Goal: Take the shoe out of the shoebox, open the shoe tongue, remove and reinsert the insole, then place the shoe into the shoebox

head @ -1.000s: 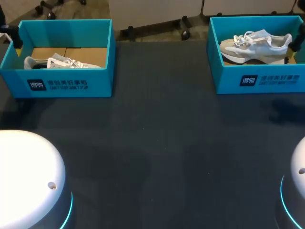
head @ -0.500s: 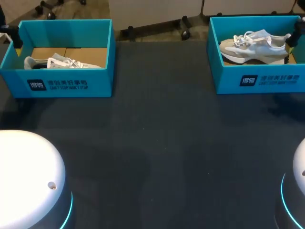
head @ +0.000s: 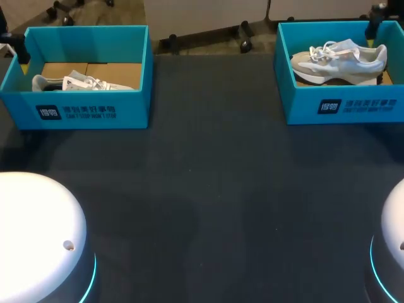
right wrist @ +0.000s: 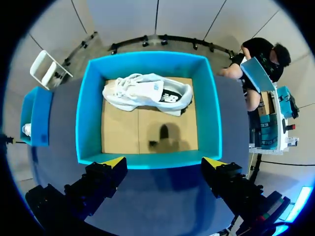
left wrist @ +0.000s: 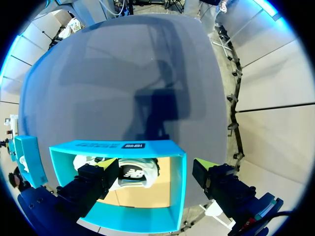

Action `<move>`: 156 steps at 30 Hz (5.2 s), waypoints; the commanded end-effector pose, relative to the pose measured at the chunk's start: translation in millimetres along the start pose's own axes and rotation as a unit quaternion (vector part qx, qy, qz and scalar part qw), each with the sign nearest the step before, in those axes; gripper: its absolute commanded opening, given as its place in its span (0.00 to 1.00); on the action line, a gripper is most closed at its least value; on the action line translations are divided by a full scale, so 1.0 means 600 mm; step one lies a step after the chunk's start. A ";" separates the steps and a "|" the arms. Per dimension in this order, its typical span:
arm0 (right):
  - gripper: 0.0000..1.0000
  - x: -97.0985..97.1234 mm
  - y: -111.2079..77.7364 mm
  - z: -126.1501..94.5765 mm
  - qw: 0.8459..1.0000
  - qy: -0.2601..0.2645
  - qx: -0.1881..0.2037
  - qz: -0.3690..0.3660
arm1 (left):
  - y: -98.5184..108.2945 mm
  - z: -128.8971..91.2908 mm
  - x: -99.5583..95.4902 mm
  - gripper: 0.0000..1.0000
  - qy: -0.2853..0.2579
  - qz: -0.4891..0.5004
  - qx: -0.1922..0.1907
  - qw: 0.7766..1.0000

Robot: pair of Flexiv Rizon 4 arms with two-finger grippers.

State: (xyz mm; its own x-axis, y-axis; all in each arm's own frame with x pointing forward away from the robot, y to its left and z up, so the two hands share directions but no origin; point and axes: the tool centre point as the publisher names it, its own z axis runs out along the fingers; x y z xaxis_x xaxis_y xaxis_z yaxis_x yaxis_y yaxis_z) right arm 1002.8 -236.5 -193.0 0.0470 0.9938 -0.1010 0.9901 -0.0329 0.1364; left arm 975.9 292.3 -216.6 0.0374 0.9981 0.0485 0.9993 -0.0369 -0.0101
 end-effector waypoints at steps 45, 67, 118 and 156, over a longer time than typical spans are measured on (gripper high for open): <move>1.00 -0.058 0.193 0.192 0.993 -0.108 0.023 0.031 | 0.000 -0.001 0.000 1.00 0.001 0.000 0.000 1.000; 0.66 -0.100 0.208 0.266 0.994 -0.092 0.055 0.037 | 0.000 -0.001 0.000 1.00 0.001 0.000 0.000 1.000; 0.78 -0.104 0.198 0.363 0.994 -0.006 0.102 0.034 | 0.000 -0.001 0.000 1.00 0.001 0.000 0.000 1.000; 0.00 -0.143 0.201 0.166 0.992 -0.064 0.039 0.105 | 0.000 -0.001 0.000 1.00 0.001 0.000 0.000 1.000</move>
State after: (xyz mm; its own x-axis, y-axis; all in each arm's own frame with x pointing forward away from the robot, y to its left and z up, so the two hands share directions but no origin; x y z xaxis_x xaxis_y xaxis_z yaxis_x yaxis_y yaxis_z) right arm 1147.4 -342.2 -298.7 0.2592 0.9443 -0.2026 0.9657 -0.2506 0.0673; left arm 975.9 292.4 -216.5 0.0373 0.9981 0.0486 0.9993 -0.0369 -0.0103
